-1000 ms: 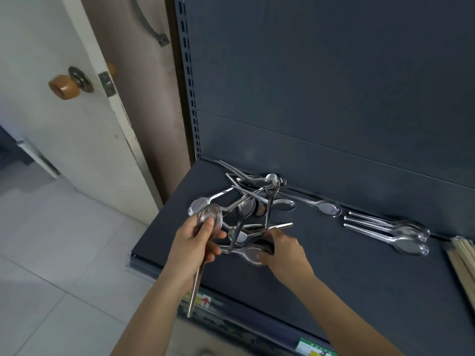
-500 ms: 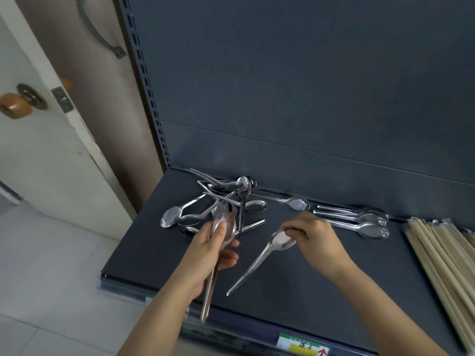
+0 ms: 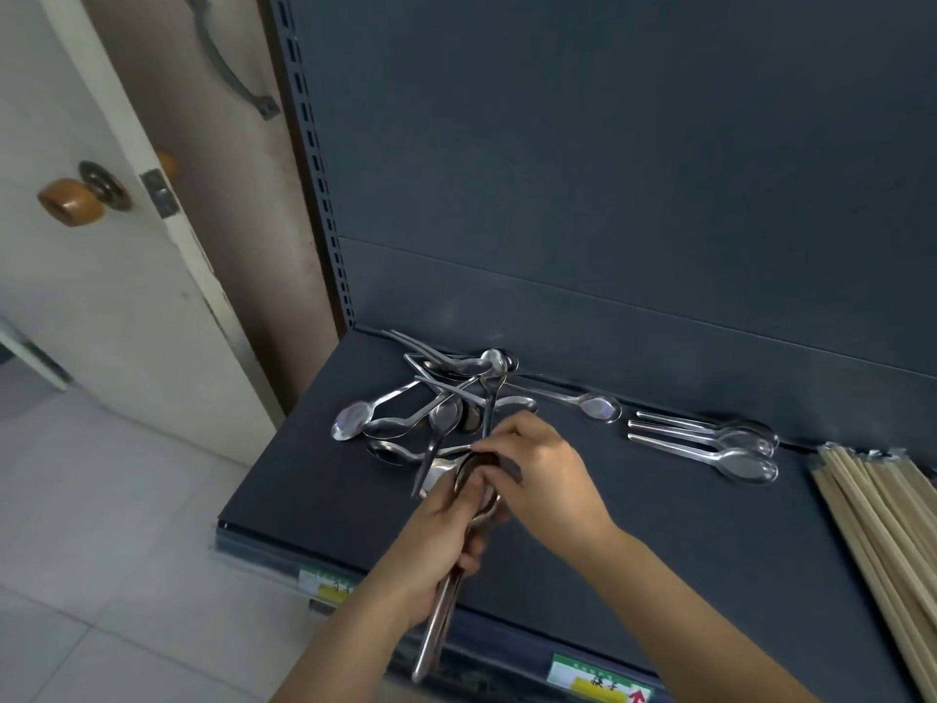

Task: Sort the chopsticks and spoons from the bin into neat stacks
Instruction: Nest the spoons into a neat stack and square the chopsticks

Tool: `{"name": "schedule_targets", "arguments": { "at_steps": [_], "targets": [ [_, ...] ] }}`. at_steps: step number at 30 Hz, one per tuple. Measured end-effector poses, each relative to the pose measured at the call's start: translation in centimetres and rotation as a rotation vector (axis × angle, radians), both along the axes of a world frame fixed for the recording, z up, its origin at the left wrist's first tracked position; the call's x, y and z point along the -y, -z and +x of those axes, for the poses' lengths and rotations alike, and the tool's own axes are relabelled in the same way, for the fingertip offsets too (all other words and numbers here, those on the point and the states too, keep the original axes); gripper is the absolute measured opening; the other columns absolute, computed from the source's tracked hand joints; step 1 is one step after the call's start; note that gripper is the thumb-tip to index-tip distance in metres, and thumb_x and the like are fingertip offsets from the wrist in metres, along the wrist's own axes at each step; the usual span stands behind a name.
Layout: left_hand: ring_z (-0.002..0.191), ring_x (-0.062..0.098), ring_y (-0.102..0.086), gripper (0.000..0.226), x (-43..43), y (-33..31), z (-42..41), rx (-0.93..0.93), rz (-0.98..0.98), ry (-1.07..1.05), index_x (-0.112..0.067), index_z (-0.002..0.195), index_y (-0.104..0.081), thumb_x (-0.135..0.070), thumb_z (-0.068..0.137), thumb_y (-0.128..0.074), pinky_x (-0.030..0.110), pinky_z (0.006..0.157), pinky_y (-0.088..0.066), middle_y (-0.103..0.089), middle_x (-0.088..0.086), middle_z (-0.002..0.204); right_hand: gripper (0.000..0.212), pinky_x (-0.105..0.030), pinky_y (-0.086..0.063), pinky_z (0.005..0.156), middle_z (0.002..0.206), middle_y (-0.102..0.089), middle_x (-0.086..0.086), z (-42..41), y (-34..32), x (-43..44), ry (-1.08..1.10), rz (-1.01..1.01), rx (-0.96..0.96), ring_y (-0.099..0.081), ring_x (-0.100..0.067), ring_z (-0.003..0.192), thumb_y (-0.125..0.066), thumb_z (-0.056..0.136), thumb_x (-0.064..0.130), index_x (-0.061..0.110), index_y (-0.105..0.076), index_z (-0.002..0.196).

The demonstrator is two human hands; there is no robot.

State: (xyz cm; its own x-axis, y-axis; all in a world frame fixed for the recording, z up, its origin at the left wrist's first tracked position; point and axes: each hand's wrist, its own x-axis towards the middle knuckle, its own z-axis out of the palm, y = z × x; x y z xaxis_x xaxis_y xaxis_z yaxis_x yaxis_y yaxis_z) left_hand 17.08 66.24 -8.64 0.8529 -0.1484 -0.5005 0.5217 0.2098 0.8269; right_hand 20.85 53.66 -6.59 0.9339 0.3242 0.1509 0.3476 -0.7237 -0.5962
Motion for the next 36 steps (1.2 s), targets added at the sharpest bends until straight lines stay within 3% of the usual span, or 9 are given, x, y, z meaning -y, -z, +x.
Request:
{"name": "schedule_targets", "arguments": {
  "at_steps": [4,11,17,24,29,36],
  "targets": [
    [0.046,0.006,-0.036,0.012,-2.5,0.3,-0.7,0.036,0.047,-0.129,-0.011,0.104,-0.054,-0.017,0.099,-0.045,0.016,0.040,-0.023,-0.063,0.001,0.071,0.024,-0.024,-0.048,0.081,0.105,-0.060,0.004,1.0,1.4,-1.0,0.039,0.038,0.011,-0.059,-0.014,0.095,-0.056,0.094,0.016,0.016,-0.066,0.116],
    [0.044,0.005,-0.036,0.014,-7.3,0.4,-1.5,0.049,0.122,-0.383,-0.005,0.103,-0.052,-0.015,0.100,-0.044,0.015,0.038,-0.027,-0.062,0.009,0.083,0.036,-0.032,-0.042,0.096,0.123,-0.053,-0.004,2.1,2.9,-3.3,-0.060,-0.308,-0.247,-0.047,-0.021,0.118,-0.059,0.090,0.018,0.017,-0.053,0.126],
    [0.045,0.005,-0.038,0.011,-8.4,0.5,-2.1,0.019,0.128,-0.427,-0.008,0.103,-0.052,-0.014,0.099,-0.044,0.015,0.038,-0.029,-0.063,0.008,0.082,0.042,-0.032,-0.042,0.095,0.123,-0.054,-0.003,2.6,4.5,-4.7,-0.104,-0.364,-0.250,-0.046,-0.021,0.119,-0.064,0.087,0.022,0.017,-0.050,0.127],
    [0.044,0.005,-0.038,0.015,-7.7,0.9,-1.9,0.017,0.128,-0.394,-0.003,0.106,-0.051,-0.015,0.099,-0.045,0.015,0.038,-0.029,-0.064,0.007,0.080,0.044,-0.032,-0.047,0.083,0.112,-0.056,-0.004,1.9,5.8,-4.0,-0.080,-0.356,-0.245,-0.053,-0.022,0.104,-0.061,0.085,0.008,0.017,-0.044,0.125],
    [0.044,0.006,-0.040,0.016,-6.4,1.0,-1.3,0.027,0.127,-0.353,-0.002,0.107,-0.051,-0.015,0.099,-0.045,0.016,0.039,-0.031,-0.064,0.007,0.079,0.024,-0.029,-0.048,0.079,0.104,-0.062,-0.002,1.2,6.4,-2.4,0.000,-0.341,-0.267,-0.058,-0.020,0.095,-0.055,0.085,0.005,0.016,-0.058,0.106],
    [0.047,0.007,-0.048,0.016,-3.4,1.0,0.0,0.036,0.093,-0.255,-0.006,0.104,-0.053,-0.020,0.099,-0.047,0.018,0.043,-0.042,-0.065,0.007,0.082,0.023,-0.023,-0.042,0.070,0.099,-0.065,0.003,0.7,6.2,1.2,0.198,-0.299,-0.394,-0.061,-0.018,0.092,-0.051,0.087,0.010,0.023,-0.067,0.098]
  ]
}}
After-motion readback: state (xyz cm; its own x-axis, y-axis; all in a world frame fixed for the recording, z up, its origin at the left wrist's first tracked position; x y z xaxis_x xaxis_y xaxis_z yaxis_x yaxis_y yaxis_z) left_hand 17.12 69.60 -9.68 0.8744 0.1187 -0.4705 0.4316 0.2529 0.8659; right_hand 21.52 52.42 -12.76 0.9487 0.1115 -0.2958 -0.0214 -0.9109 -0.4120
